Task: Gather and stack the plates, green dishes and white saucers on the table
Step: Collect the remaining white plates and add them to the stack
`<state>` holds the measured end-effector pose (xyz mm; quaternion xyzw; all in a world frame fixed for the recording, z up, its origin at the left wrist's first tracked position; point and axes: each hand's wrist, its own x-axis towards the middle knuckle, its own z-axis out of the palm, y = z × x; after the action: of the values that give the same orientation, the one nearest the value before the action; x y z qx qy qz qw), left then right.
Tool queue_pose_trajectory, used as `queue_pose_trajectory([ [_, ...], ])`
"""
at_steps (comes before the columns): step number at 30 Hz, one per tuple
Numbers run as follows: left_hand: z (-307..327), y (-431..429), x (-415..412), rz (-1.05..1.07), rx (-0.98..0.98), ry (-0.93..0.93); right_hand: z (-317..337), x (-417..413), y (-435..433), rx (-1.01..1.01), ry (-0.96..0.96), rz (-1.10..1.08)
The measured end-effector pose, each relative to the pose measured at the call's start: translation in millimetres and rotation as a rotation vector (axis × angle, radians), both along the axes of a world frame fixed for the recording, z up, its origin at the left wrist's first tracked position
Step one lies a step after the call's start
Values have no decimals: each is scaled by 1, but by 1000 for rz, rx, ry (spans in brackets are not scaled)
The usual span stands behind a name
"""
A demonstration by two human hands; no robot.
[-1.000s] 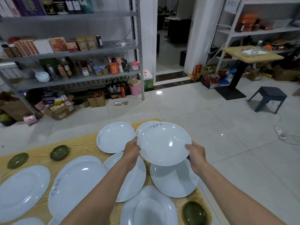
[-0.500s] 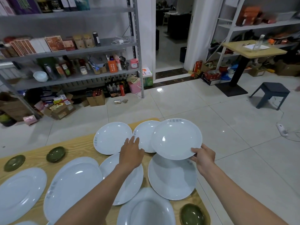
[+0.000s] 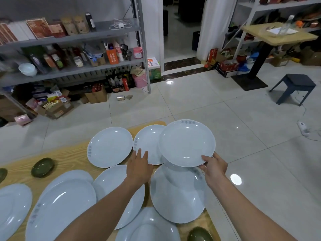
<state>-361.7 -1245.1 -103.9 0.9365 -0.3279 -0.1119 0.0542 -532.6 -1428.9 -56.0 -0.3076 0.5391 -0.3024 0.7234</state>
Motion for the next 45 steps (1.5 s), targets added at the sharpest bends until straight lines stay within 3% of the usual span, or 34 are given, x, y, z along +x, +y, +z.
queue_pose_trajectory([
  [10,-40,-25,27,188,-28,176,-27,23,-18,86,-13,-37],
  [16,-58,-30,32,333,-171,298,-35,31,-25,107,-25,-41],
  [23,-64,-40,28,544,-418,314,-39,30,-29,106,-28,-45],
  [34,-63,-36,36,1016,-1016,806,-32,22,-23,140,-86,-34],
  [40,-35,-34,26,1024,-1238,915,-20,24,-19,105,-104,29],
  [45,-2,-16,11,1056,-1378,903,-7,25,-10,-14,-155,134],
])
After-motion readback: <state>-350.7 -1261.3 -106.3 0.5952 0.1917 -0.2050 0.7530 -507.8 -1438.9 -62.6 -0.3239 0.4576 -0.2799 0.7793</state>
